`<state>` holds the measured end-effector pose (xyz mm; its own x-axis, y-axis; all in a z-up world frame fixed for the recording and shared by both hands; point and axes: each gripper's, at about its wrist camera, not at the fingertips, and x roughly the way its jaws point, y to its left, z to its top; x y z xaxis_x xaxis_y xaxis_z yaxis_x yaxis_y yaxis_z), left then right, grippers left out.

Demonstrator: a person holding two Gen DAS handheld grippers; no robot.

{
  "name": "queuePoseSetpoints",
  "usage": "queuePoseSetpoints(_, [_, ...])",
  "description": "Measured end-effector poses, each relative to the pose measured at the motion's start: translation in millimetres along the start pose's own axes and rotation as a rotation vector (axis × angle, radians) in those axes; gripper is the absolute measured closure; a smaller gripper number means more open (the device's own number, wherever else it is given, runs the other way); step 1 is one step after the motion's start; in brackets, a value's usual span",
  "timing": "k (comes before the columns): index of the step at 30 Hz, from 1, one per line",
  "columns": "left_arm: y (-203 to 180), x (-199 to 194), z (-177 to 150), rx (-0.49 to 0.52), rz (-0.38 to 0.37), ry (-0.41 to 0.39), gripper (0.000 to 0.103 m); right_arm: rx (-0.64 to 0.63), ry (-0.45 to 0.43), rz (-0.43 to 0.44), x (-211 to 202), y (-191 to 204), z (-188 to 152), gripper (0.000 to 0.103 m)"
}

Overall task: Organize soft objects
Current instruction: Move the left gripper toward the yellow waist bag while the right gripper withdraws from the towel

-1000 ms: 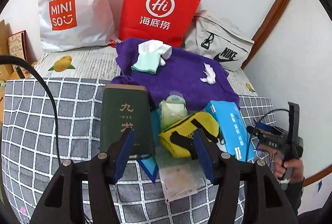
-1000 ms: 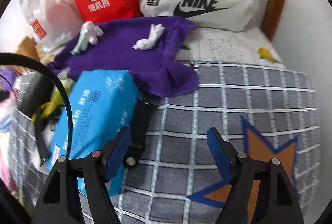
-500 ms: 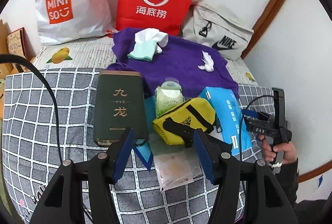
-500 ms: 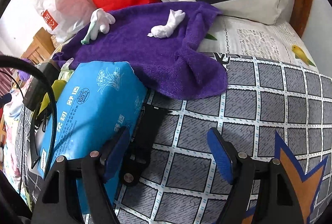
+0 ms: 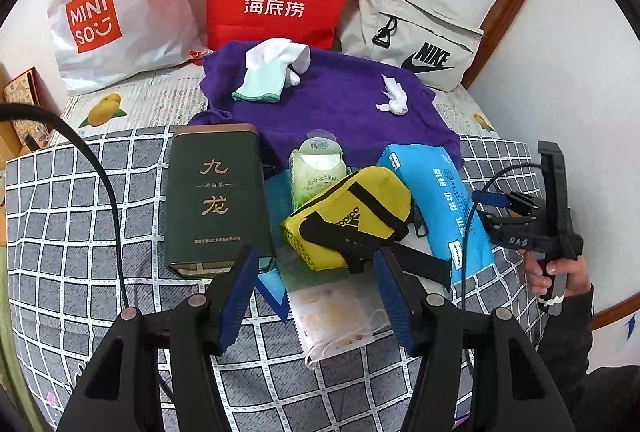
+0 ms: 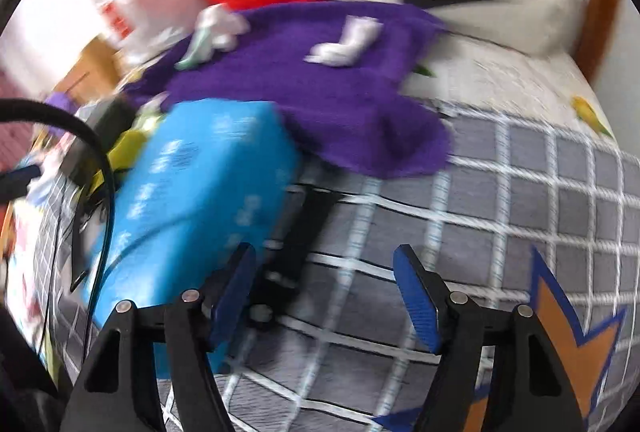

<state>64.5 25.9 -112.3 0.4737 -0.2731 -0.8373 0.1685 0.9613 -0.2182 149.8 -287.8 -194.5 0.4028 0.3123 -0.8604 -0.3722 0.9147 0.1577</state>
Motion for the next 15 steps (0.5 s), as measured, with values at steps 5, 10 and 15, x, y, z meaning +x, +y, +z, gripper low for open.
queuePoseSetpoints(5, [6,-1,-2,-0.011,0.004,0.005,0.046,-0.055,0.018,0.002,11,0,5,0.023])
queuePoseSetpoints(10, [11,-3,-4,-0.016,0.011,0.004,0.044,-0.076,0.007,0.022,14,-7,6,0.019])
queuePoseSetpoints(15, [11,-2,-4,-0.014,0.008,0.008,0.044,-0.071,0.005,0.007,17,-4,6,0.02])
